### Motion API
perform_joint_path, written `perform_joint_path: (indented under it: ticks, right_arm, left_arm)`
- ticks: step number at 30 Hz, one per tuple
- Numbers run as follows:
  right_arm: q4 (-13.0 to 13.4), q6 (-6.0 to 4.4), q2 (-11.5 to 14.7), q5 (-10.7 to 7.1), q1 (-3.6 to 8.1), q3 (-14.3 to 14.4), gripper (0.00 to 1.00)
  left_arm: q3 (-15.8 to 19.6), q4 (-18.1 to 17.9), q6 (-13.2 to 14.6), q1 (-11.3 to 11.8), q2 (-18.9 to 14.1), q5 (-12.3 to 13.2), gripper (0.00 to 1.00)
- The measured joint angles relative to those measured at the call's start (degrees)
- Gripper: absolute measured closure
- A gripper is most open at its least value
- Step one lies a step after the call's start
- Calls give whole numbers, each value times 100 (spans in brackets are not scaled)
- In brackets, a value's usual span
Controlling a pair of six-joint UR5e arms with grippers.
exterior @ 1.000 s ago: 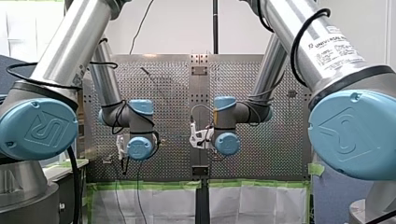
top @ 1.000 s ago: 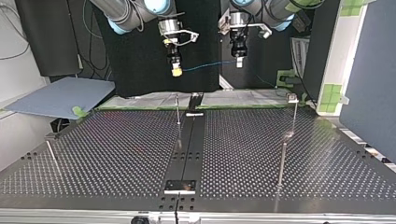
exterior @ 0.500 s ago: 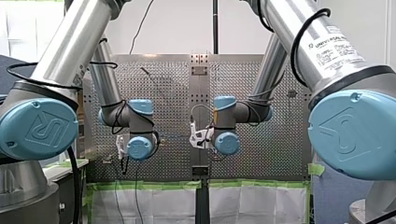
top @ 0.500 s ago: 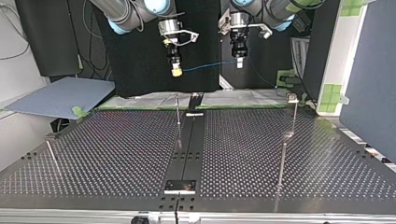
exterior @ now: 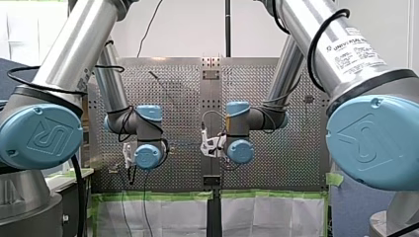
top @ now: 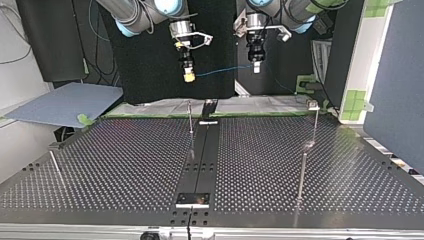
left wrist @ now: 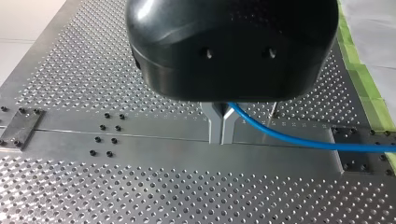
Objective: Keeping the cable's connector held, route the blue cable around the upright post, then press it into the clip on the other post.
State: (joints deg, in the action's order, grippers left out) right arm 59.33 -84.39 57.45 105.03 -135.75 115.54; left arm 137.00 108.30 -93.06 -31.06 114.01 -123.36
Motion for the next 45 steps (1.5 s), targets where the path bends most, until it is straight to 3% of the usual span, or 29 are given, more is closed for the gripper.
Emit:
perform_joint_path:
  ticks: [6,12,21,29,31,35,38,45]
  right_arm:
    - [-117,-22,-177,8,-105,-93,100]
    - [-147,-26,-436,9,-130,-112,100]
    - [-149,-26,-482,9,-132,-114,100]
    - [-152,-36,-455,16,-118,-98,100]
    - [-161,-71,-403,39,-99,-92,100]
    - [-163,-250,-207,40,-99,-78,100]
    - [-150,-395,-44,-75,-107,-70,100]
    - [-167,-519,311,-371,-62,-135,100]
  left_arm:
    - [0,177,106,-176,-176,-177,100]
    - [0,499,129,-326,-478,-341,100]
    - [0,949,130,-341,-559,-359,100]
    - [-1,975,135,-324,-528,-355,100]
    - [-4,902,109,-310,-546,-352,100]
    - [-6,755,-8,-294,-676,-340,100]
    - [-6,782,-99,-289,-817,-336,100]
    - [-8,1135,-194,-125,-1218,-311,100]
